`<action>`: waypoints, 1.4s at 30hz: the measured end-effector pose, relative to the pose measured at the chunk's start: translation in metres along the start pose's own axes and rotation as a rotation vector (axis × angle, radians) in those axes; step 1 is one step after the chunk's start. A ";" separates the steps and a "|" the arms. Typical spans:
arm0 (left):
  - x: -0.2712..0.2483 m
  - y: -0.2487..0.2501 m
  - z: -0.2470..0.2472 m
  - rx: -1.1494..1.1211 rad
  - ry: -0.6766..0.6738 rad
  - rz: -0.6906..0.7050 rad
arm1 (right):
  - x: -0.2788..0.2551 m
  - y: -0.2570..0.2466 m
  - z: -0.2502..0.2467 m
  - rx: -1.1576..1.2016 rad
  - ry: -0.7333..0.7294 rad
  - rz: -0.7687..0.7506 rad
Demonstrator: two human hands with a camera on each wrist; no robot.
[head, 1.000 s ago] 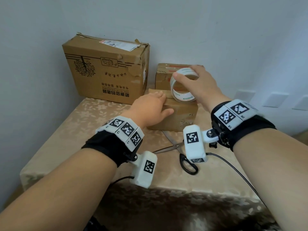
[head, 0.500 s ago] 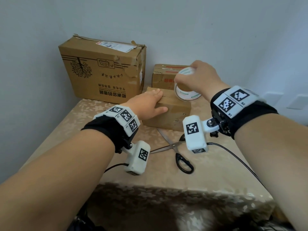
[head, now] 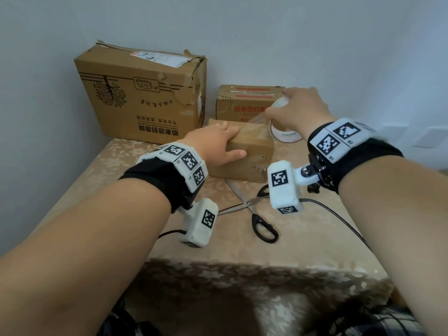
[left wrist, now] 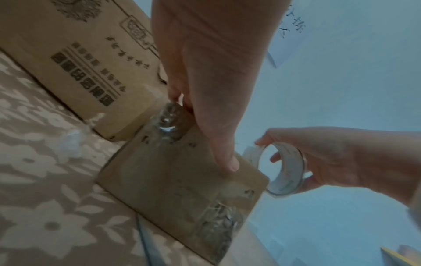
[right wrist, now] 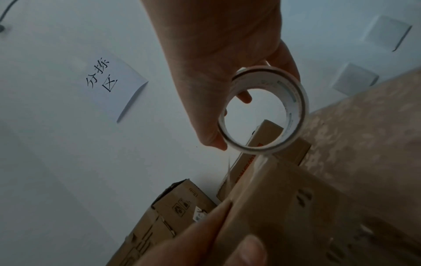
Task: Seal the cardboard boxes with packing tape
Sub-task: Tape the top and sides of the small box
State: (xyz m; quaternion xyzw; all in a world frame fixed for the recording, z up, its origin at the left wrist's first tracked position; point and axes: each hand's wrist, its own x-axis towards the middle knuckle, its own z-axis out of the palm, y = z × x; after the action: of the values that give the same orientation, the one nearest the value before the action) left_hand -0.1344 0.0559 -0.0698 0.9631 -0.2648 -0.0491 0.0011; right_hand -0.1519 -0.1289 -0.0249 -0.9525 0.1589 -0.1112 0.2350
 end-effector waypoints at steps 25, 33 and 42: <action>0.012 0.019 0.010 -0.002 0.066 0.088 | -0.014 0.084 0.037 0.503 0.089 0.204; 0.019 0.027 0.005 0.070 0.019 0.065 | -0.019 0.074 0.057 0.553 0.030 0.265; 0.052 0.043 -0.022 0.281 -0.155 0.204 | -0.015 0.068 0.067 0.578 -0.011 0.266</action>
State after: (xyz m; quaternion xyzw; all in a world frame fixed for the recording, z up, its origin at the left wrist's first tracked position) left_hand -0.1096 -0.0086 -0.0514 0.9153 -0.3646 -0.0854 -0.1486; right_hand -0.1637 -0.1530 -0.1182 -0.8176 0.2427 -0.1149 0.5093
